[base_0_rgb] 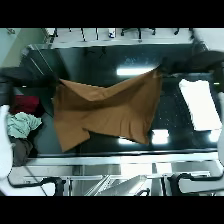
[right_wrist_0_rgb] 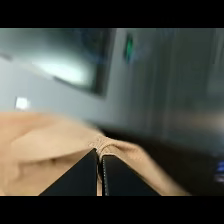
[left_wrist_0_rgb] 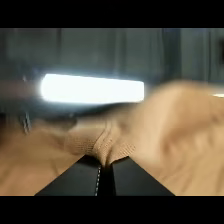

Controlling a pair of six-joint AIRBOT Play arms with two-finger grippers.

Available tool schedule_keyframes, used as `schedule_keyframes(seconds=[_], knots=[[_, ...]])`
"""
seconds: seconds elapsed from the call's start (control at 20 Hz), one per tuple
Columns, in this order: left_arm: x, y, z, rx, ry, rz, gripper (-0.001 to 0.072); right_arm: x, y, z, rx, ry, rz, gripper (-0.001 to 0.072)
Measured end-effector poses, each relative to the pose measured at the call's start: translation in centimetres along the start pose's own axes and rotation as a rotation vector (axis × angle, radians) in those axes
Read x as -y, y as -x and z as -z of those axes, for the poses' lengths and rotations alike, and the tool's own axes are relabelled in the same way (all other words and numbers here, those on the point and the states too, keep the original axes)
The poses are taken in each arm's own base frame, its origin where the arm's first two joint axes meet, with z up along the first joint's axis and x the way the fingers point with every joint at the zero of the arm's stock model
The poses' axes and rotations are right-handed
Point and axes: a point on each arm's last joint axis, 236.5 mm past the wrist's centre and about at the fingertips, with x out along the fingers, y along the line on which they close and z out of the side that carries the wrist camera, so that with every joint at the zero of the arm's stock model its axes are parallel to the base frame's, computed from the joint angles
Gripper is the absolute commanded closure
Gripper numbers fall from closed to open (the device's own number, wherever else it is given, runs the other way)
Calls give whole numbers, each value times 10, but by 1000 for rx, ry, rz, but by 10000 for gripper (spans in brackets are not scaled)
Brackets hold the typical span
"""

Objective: Fold the shirts.

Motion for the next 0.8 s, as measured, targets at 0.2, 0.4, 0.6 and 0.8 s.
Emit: schedule_keyframes(seconds=[0.2,0.4,0.6,0.8], knots=[[-20,-74,14,-112,28,-2,53,43,-70,32,-94,-129,2,675],[-36,-75,-3,-151,33,4,13,70,-63,31,-112,-187,9,323],[-89,-33,1,-243,105,-38,13,112,-7,42,-191,-245,42,344],[-135,-3,73,-464,243,-39,13,148,41,105,-355,-332,94,344]])
